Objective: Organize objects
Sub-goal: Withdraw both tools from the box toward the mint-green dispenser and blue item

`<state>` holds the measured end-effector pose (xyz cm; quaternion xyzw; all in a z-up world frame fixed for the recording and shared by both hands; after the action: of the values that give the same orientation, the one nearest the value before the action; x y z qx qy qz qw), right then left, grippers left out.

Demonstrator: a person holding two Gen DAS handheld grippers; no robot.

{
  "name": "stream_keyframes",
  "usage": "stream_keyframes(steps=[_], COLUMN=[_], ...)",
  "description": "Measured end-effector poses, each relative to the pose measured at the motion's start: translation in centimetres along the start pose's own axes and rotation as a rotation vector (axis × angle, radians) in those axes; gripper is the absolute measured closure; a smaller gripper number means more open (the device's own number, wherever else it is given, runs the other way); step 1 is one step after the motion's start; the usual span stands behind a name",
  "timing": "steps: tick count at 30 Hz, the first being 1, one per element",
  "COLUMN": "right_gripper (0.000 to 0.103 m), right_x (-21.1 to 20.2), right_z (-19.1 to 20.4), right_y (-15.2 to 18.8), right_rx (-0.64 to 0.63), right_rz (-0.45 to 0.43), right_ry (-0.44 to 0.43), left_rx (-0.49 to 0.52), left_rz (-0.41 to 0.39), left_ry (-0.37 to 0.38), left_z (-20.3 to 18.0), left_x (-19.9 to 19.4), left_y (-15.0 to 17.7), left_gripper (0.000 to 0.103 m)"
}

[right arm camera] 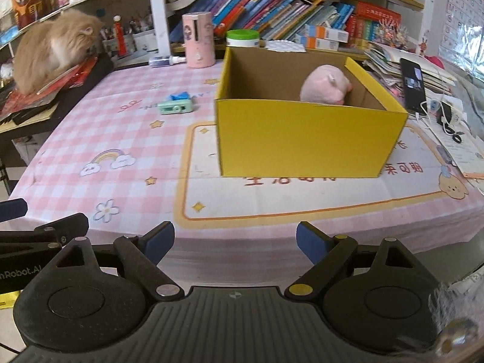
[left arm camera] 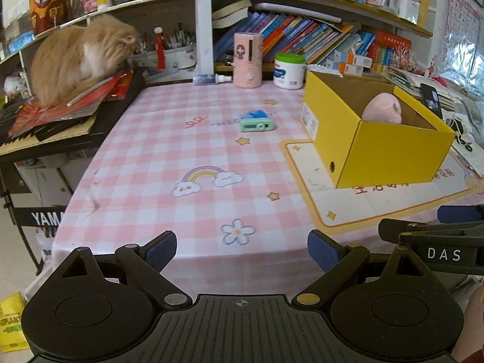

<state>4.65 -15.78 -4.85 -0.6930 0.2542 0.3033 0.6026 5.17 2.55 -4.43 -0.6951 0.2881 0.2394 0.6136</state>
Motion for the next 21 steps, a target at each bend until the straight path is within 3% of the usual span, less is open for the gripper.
stream_keyframes(steps=[21], right_gripper=[0.016], right_x=[-0.7], right_z=[7.6], right_y=[-1.1], right_rx=[-0.084], right_rz=[-0.043], right_ry=[-0.095], left_rx=[-0.091], left_rz=[-0.043], left_ry=[-0.064], left_z=[6.8], left_x=[-1.8], left_y=[-0.1], left_gripper=[0.008])
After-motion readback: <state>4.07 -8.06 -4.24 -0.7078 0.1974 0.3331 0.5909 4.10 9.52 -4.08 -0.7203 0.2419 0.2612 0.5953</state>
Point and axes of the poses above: each gripper's, at about its wrist camera, not at the fingertips, and x roughly the way its jaws point, z to its left, y to its underside, the point moved 6 cm from there along x, roughly the way its jaws point, and after that the axes turned 10 degrees about -x, right-handed, at the moved point
